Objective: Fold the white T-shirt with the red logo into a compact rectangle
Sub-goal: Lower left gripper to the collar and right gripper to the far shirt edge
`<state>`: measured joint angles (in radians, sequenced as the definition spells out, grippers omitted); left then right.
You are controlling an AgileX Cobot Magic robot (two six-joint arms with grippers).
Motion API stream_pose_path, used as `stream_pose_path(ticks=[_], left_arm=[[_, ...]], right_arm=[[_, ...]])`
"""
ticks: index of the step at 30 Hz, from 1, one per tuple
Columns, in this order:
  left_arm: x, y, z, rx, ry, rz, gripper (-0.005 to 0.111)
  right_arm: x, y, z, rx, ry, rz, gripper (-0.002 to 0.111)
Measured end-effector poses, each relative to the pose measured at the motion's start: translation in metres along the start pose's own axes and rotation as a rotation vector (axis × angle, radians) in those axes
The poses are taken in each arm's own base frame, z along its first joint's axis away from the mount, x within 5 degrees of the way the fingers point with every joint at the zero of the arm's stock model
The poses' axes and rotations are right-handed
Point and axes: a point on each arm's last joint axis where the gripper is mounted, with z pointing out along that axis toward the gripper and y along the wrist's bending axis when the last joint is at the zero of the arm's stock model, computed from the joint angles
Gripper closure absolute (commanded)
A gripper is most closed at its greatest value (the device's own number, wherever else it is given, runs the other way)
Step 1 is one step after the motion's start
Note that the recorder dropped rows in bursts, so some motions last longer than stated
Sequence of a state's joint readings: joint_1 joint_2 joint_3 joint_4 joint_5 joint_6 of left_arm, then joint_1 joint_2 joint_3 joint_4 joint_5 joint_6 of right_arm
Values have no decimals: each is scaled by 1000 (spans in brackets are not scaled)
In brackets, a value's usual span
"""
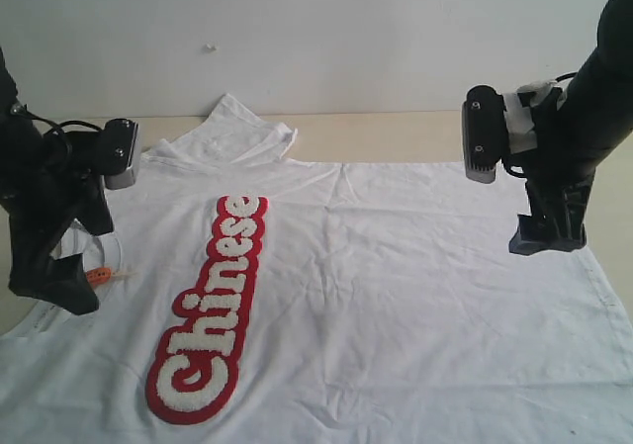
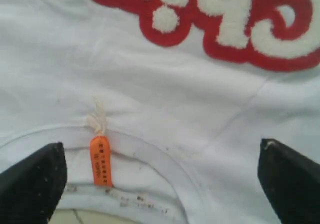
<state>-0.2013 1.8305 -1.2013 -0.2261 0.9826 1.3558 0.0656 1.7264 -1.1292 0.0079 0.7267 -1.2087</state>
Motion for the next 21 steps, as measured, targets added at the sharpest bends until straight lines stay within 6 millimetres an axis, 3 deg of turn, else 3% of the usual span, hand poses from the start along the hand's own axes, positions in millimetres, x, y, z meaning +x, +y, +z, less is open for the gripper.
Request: stream_pose_path(ticks=[9,16,21], left_arm=[[30,13,11,-36,329,221,2],[25,21,15,-117,280,221,2],[23,21,15,-119,263,216,2]], right_arm=[[4,-2,0,20,44,-54,6],[9,1,20,-51,72,-68,6],[16,8,27,-206,-36,-4,6]])
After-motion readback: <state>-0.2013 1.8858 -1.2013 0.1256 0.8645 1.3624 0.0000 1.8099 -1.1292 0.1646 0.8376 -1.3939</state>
